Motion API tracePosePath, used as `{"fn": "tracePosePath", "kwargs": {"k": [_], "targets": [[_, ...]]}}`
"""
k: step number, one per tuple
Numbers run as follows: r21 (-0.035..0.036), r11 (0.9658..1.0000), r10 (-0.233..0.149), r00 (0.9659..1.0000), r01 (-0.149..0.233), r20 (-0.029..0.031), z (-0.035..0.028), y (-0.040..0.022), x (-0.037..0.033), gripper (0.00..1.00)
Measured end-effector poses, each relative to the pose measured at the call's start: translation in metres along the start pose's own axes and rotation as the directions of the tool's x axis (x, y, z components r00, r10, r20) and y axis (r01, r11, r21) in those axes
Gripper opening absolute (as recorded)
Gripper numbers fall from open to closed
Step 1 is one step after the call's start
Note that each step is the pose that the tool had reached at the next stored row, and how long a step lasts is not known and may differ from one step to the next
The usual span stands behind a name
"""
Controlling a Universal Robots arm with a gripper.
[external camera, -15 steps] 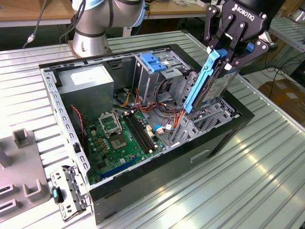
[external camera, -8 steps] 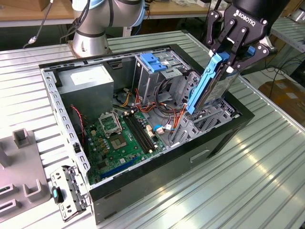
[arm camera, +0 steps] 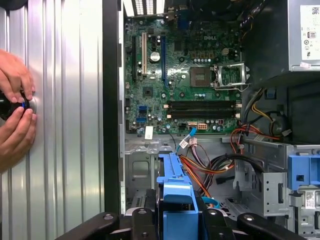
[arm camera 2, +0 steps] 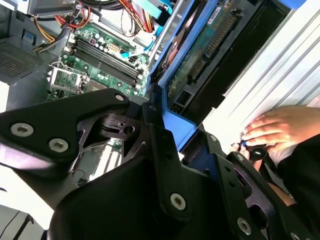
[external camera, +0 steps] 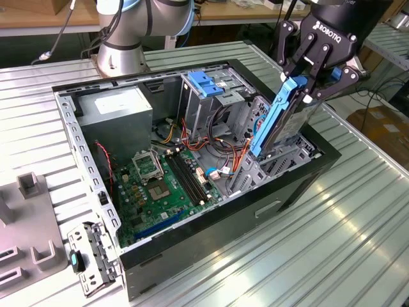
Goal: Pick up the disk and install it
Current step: 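Insert the disk into the insertion slot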
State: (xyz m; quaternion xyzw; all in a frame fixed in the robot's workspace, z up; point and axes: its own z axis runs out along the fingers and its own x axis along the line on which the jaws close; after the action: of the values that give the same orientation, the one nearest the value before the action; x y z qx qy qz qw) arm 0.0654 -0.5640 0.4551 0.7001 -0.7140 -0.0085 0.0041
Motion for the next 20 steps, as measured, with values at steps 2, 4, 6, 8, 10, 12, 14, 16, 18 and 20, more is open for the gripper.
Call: {"fn": "tracePosePath", "kwargs": {"k": [2, 4, 6, 8, 10, 12, 14, 16, 18, 20], "targets": [[0.0, 1.0, -0.001, 1.0, 0.001, 0.0002, 0.0011, -0.0002, 0.0007, 0.37], [0.0, 1.0, -0.002, 1.0, 0.002, -0.0002, 0.0018, -0.0021, 0.0007, 0.37], [0.0, 1.0, -0.002, 1.0, 0.002, -0.0001, 0.0032, -0.0042, 0.0006, 0.37], [-0.0001, 1.0, -0.002, 1.0, 0.002, -0.0001, 0.0041, -0.0042, 0.0007, 0.37], [0.0, 1.0, -0.002, 1.0, 0.002, -0.0002, 0.0043, -0.0041, 0.0007, 0.37], [0.0, 1.0, -0.002, 1.0, 0.002, 0.0001, 0.0047, -0.003, 0.0008, 0.37], [0.0, 1.0, -0.002, 1.0, 0.002, 0.0, 0.0048, -0.0028, 0.0007, 0.37], [0.0, 1.0, -0.002, 1.0, 0.002, 0.0, 0.0052, -0.0024, 0.0007, 0.37], [0.0, 1.0, -0.002, 1.0, 0.002, -0.0001, 0.0059, -0.0023, 0.0007, 0.37], [0.0, 1.0, -0.002, 1.0, 0.002, -0.0002, 0.0077, -0.0023, 0.0007, 0.37]]}}
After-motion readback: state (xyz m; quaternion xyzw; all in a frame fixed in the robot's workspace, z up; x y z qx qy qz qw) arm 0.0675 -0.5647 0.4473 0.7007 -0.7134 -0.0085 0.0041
